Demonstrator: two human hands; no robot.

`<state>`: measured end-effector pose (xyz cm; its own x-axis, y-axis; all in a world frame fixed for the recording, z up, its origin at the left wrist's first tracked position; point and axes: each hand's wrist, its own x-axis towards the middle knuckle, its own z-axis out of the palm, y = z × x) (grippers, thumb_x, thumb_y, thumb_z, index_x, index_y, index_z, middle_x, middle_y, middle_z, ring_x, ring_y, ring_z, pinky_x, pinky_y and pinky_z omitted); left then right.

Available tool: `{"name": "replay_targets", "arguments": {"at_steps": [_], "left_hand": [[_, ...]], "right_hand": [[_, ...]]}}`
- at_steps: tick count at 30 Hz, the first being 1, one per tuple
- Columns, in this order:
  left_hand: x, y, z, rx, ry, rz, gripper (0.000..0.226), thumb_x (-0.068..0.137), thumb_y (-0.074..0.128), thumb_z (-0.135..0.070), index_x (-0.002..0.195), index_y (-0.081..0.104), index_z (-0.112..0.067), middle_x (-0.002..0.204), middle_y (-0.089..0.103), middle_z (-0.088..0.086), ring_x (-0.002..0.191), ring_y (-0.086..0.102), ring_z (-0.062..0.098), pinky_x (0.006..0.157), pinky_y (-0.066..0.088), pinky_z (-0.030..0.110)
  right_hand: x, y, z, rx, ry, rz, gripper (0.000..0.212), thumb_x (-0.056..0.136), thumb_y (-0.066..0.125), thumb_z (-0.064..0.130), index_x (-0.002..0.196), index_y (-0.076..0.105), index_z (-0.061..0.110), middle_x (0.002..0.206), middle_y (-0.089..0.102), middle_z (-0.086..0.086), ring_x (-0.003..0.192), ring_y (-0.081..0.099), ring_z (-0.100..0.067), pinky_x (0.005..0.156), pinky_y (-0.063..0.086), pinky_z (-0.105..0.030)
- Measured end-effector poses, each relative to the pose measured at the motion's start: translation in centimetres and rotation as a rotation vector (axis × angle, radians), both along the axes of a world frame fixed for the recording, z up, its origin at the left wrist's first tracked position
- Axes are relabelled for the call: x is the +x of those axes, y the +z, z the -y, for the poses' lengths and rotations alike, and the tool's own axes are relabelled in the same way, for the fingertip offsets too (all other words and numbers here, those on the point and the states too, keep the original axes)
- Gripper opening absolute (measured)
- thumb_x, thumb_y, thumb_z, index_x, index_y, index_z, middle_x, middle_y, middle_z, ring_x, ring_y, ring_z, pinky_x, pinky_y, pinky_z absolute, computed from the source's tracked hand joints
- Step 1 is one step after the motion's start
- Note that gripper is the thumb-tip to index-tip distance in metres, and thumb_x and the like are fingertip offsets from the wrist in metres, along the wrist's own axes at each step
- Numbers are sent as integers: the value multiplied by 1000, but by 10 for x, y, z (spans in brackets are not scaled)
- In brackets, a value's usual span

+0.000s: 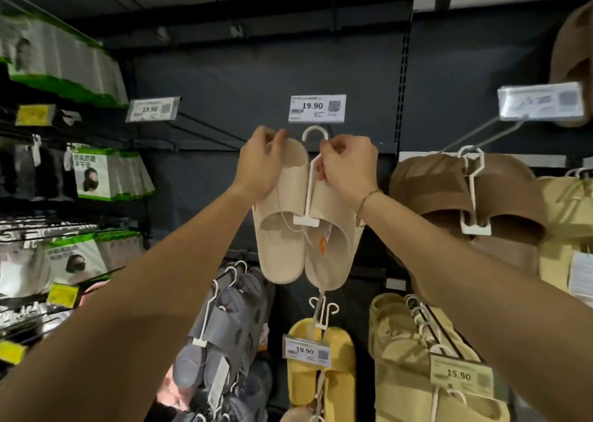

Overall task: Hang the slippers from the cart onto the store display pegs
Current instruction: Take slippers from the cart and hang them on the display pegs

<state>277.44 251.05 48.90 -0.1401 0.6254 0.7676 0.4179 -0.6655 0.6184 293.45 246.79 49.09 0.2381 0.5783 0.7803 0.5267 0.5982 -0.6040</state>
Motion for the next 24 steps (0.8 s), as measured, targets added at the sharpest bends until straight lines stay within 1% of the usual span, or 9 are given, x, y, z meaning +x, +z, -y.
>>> {"name": "replay_targets", "arguments": {"at_steps": [3,6,9,12,15,17,19,22,24], "left_hand": [[2,-6,0,120,-57,15,27,104,51,-35,98,60,-11,88,64,-7,76,57,0,63,41,11],[5,-10,8,266,-106,58,21,103,52,-29,93,57,-11,85,62,-8,75,55,-1,67,43,14],[11,-2,18,308,-110,101,16,102,52,-26,94,56,-13,87,62,-8,77,55,0,69,44,16],[18,9,17,222,-19,95,14,102,51,-29,94,54,-17,95,65,-5,85,60,8,71,48,26],[24,9,7,133,83,33,14,103,49,-29,100,53,-16,104,62,1,93,60,19,83,52,41],[30,1,0,66,175,-89,17,103,48,-30,111,53,-17,116,54,5,105,55,27,93,48,51],[39,-14,-7,-32,215,-221,27,102,46,-30,127,51,-21,131,45,7,120,46,30,101,40,53],[49,-37,-20,-179,239,-343,39,105,38,-36,140,47,-24,152,31,5,134,35,32,108,29,55],[53,-54,-33,-279,225,-422,46,106,32,-41,151,35,-31,162,19,3,142,28,33,112,23,57]], "right_hand": [[2,-10,6,88,-40,-3,31,92,58,27,70,68,8,60,68,-3,65,67,-19,75,57,-41],[6,-14,16,186,-42,9,27,91,59,28,73,67,10,64,68,-2,67,67,-19,73,56,-43],[11,-2,14,197,-55,23,26,90,57,29,75,68,11,65,69,-3,67,68,-22,72,56,-46],[18,18,3,93,-54,33,32,90,55,29,72,70,7,62,70,-6,64,69,-24,74,59,-45],[22,21,-17,-49,-50,-11,35,92,58,20,66,71,2,56,69,-9,61,70,-24,74,62,-41],[24,17,-34,-132,-75,-61,35,90,58,14,59,71,3,54,68,-9,60,71,-23,73,62,-38],[27,15,-55,-174,-94,-113,31,87,59,13,60,71,3,56,69,-11,62,71,-25,71,63,-39],[30,13,-87,-205,-136,-88,28,84,57,14,65,74,1,61,70,-12,65,70,-25,71,62,-38],[34,10,-113,-225,-163,-66,23,82,58,12,69,74,1,67,71,-13,68,70,-27,70,62,-39]]}}
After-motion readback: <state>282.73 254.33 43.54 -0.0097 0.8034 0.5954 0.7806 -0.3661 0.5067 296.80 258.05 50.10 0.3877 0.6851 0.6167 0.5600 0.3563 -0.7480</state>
